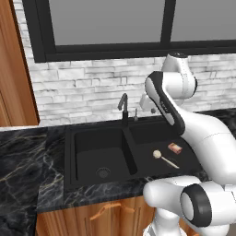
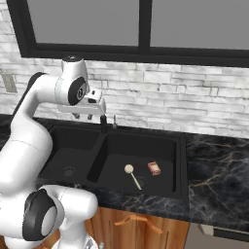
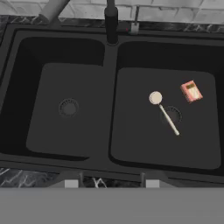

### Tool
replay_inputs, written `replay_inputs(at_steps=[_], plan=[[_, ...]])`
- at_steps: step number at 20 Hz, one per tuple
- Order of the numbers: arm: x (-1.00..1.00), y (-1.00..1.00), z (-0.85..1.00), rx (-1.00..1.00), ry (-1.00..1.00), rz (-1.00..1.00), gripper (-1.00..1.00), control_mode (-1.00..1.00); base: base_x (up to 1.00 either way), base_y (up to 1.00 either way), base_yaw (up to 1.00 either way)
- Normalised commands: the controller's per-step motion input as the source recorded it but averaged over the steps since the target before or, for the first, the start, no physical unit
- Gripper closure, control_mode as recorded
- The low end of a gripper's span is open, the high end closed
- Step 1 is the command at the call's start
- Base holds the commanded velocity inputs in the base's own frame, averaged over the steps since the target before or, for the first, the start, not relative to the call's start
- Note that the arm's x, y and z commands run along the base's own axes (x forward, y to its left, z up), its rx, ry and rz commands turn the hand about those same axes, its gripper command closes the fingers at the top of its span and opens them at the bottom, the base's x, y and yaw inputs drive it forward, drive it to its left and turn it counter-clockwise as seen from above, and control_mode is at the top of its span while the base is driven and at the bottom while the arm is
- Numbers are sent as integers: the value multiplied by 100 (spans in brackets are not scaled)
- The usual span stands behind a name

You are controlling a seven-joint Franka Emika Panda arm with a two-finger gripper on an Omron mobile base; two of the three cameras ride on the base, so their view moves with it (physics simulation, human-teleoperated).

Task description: Pick up the bar soap and dish brush from the sink, and place them back in the cabinet, and close the cabinet doors.

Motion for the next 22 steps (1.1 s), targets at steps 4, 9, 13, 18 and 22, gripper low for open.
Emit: replay_inputs(at_steps=[4,9,13,18,22], plan=[[0,-7,0,0,3,0,-100,-100,0,0,0],[0,-37,0,0,2,5,-100,-100,0,0,0],[-1,-58,0,0,0,9,-100,-100,0,0,0],[0,-45,-4,0,0,7,-100,-100,0,0,0],[6,-29,-14,0,0,7,-100,-100,0,0,0]])
